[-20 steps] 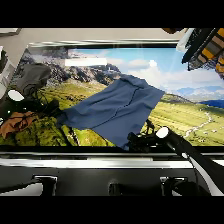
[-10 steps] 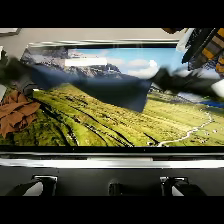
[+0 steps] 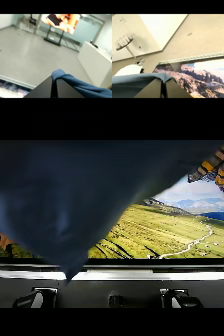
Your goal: Fold the clothes and pants, and hang the long-sleeved shirts on hangers.
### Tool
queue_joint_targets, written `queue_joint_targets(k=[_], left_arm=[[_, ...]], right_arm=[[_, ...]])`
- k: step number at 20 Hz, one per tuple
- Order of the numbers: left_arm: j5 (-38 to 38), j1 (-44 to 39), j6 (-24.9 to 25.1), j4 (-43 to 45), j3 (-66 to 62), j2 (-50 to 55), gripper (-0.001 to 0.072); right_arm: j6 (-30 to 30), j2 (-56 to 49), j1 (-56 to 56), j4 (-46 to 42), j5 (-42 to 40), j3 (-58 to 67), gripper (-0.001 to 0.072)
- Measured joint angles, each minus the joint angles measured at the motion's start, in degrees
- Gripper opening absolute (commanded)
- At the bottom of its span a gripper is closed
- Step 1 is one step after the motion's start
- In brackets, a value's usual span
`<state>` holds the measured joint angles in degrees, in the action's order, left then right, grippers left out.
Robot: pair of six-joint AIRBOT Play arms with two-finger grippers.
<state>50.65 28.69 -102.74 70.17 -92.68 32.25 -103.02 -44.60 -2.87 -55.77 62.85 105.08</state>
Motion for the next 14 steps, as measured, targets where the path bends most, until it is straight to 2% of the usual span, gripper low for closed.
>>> queue_joint_targets(k=[3, 6, 10, 14], left_arm=[[-0.24, 0.31, -0.96, -0.39, 0.94, 0.70, 0.0017], [-0.11, -0.15, 3.80, -7.82, 4.17, 6.47, 0.0017], [-0.15, -6.21, 8.55, -11.37, 9.64, 21.88, 0.0017], [-1.95, -14.51, 12.37, -11.19, 11.91, 42.51, 0.0018]], right_arm=[[-3.30, -2.49, -0.09, -2.78, 2.19, 0.83, 0.0026], [-5.09, -9.94, -0.09, -5.53, 6.99, 0.94, 0.0026], [-5.51, -25.92, -0.07, -7.61, 12.37, -1.01, 0.0026], [-5.18, -43.47, -0.11, -8.24, 10.29, -2.38, 0.0026]])
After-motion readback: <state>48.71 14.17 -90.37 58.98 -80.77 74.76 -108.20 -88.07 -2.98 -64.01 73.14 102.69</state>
